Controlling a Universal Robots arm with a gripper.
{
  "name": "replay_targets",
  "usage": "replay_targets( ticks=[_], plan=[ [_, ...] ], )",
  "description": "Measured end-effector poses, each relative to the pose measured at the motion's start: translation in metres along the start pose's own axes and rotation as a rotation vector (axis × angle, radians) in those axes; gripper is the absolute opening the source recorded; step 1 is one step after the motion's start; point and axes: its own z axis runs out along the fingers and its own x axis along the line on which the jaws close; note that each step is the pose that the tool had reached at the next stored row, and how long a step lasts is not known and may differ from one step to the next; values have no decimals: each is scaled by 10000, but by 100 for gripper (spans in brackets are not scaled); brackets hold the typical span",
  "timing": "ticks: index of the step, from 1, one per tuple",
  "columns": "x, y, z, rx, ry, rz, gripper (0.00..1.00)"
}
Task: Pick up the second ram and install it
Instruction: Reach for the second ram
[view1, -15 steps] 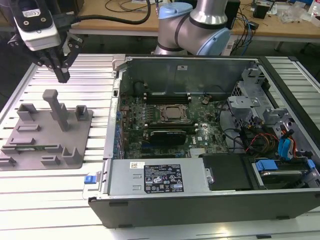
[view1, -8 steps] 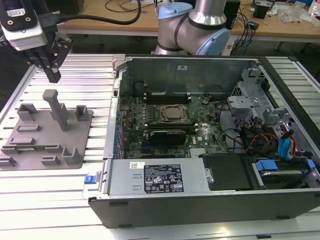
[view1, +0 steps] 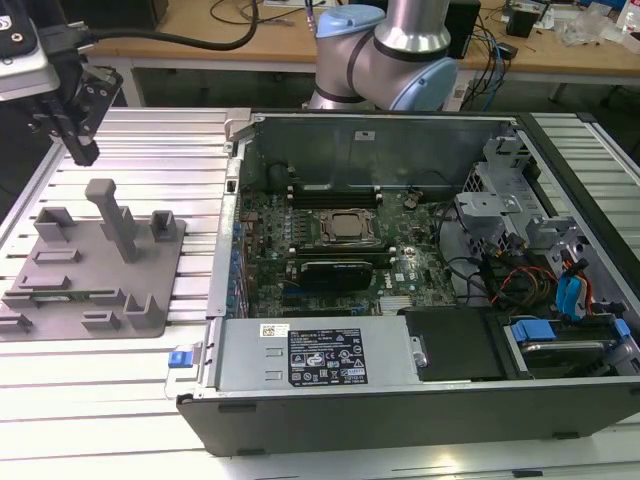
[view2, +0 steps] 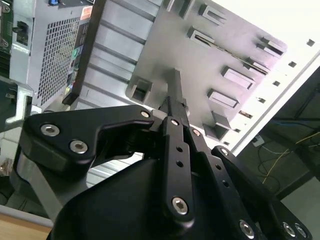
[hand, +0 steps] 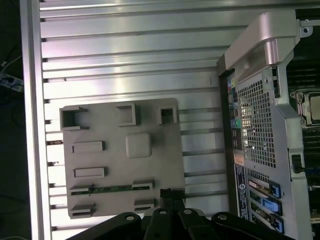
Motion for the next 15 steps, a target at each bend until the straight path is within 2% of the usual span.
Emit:
replay_targets(
  ticks=[7,15],
  plan=[
    [226,-17,-6,0,-2,-1,8],
    [399,-29,-10,0,-4,-1,8]
  ],
)
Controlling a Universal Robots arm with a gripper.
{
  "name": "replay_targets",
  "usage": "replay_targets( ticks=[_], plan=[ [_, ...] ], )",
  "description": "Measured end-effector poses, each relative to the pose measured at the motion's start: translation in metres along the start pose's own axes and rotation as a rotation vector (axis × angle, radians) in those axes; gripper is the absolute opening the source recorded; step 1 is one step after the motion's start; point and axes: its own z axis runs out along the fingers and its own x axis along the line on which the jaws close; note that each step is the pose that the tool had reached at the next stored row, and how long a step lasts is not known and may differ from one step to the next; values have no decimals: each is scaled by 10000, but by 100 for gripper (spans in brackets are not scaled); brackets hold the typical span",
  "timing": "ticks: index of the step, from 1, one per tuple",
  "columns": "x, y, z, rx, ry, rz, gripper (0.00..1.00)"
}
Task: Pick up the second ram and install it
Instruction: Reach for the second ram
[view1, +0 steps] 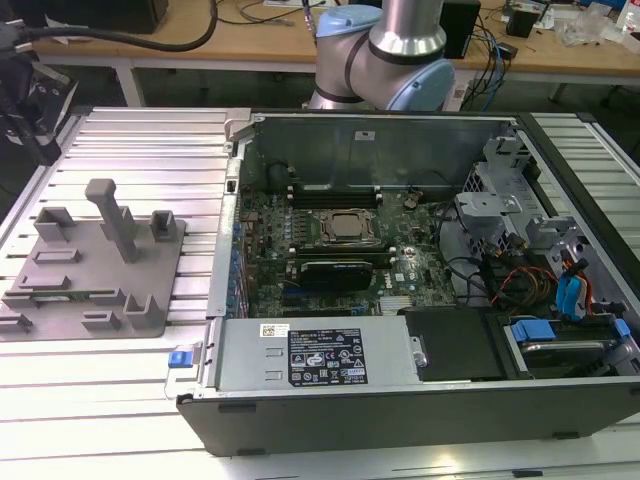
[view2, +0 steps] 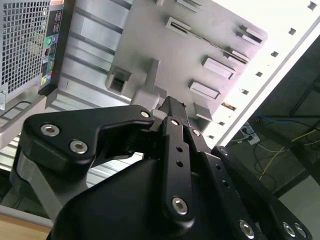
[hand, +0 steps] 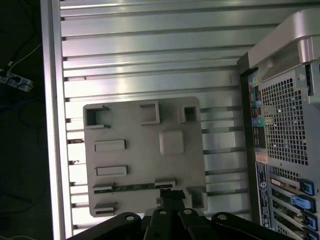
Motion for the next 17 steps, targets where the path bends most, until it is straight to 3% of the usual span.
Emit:
replay_targets(
  ticks=[7,9,11,14,17],
  plan=[
    [142,-11,-1,0,-2,0,8],
    [227,-17,3,0,-4,0,8],
    [266,-21,9,0,-4,1,8],
    [346,-44,44,-1,-5,-1,8],
    [375,-82,88,-1,-4,1,8]
  ],
)
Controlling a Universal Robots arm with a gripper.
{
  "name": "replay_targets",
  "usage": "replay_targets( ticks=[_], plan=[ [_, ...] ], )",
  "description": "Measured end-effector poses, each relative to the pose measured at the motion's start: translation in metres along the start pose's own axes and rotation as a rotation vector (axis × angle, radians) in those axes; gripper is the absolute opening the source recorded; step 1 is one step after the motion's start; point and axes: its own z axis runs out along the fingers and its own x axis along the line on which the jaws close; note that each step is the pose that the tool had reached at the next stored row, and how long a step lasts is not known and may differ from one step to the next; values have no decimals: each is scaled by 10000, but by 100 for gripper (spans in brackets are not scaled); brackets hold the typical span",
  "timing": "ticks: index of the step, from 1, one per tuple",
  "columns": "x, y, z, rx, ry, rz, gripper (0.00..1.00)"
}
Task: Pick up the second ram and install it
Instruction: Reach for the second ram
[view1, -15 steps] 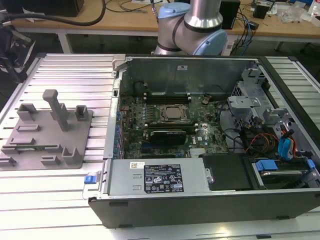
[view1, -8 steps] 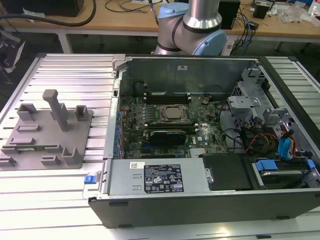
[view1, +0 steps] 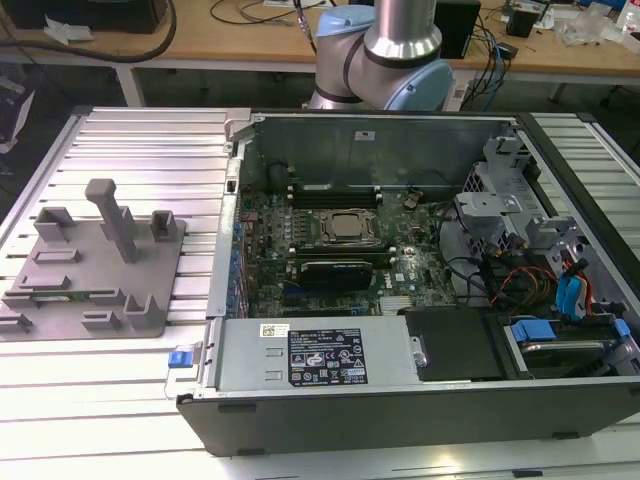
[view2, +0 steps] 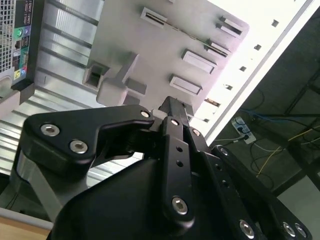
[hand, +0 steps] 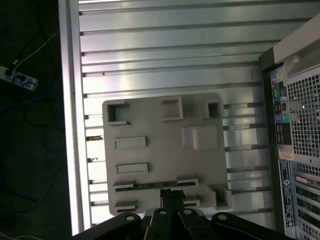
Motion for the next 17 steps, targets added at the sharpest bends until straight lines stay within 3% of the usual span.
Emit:
replay_targets(
  ticks=[5,9,17],
  plan=[
    [38,-143,117,0,-1,0,8],
    [49,-174,184,0,-2,0,8],
    [78,-214,449,0,-1,0,8]
  ],
)
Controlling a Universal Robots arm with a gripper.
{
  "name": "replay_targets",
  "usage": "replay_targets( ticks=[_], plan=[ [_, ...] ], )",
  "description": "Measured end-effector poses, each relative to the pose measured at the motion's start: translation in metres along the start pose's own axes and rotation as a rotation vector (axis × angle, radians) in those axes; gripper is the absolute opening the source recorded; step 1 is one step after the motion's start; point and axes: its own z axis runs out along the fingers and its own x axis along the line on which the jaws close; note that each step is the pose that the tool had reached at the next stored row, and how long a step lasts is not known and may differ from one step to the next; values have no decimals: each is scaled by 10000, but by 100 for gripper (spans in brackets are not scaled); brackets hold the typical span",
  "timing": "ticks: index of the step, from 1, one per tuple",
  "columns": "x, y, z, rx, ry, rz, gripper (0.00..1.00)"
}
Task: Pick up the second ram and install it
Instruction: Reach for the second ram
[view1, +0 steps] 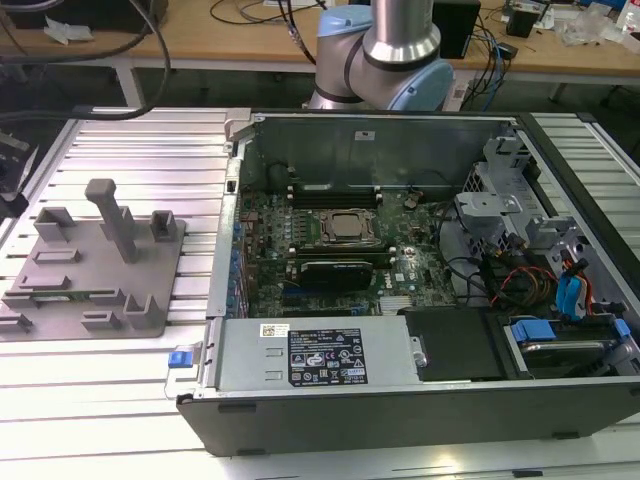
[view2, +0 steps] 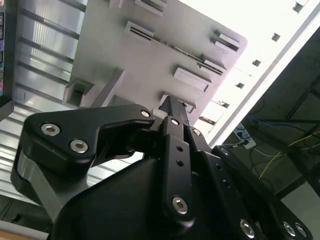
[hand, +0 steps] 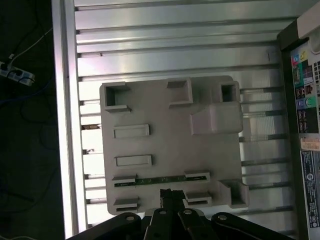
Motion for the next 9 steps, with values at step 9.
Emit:
replay_targets(
  ticks=[9],
  plan=[
    [9,-8,120,0,0,0,8]
  ],
)
